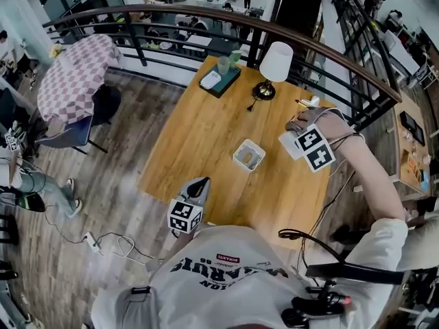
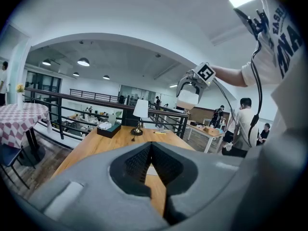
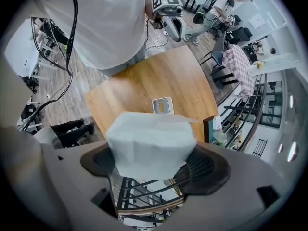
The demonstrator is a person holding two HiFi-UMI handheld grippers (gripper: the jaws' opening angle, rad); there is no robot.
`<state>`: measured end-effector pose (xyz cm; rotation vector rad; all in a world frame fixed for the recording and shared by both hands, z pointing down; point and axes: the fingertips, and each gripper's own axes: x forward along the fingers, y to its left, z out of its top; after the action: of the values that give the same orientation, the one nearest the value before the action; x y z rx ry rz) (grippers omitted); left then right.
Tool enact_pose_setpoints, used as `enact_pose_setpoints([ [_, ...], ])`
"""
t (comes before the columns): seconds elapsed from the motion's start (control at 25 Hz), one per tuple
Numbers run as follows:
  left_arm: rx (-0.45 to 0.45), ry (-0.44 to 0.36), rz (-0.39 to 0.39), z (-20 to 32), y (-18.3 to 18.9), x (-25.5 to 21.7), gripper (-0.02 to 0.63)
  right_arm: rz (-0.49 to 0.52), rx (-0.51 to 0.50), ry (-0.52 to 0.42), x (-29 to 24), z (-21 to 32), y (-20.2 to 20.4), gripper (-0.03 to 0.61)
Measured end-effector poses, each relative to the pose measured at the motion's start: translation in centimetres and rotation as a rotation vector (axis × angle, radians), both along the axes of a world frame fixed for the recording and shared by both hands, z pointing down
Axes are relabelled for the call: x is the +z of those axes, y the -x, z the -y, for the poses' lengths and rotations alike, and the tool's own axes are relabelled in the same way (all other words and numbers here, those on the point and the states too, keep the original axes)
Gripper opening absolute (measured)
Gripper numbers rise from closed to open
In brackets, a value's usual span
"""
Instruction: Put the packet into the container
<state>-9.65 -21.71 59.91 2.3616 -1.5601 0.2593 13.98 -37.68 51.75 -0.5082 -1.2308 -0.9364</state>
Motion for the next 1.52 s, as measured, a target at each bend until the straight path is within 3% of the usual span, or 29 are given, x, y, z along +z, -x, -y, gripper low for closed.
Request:
enact_pose_setpoints([
  [0.64,-0.145,0.025,-0.018,-2.8,3.2,1.2,-0.001,-0.096,-0.096,-0.017,5.7,3.1,6.9,0.439],
  [0.96,-0.219,0.041,-0.014,-4.9,5.2,2.0,-0.001,-0.182,-0.125,-0.029,12.8,4.9,8.0,0.439],
  [1.52,-0.355,0.091,-0.008,-9.4,8.3,3.1,-0.002,-0.196,-0.152,-0.017,23.8,5.8,9.3,0.439],
])
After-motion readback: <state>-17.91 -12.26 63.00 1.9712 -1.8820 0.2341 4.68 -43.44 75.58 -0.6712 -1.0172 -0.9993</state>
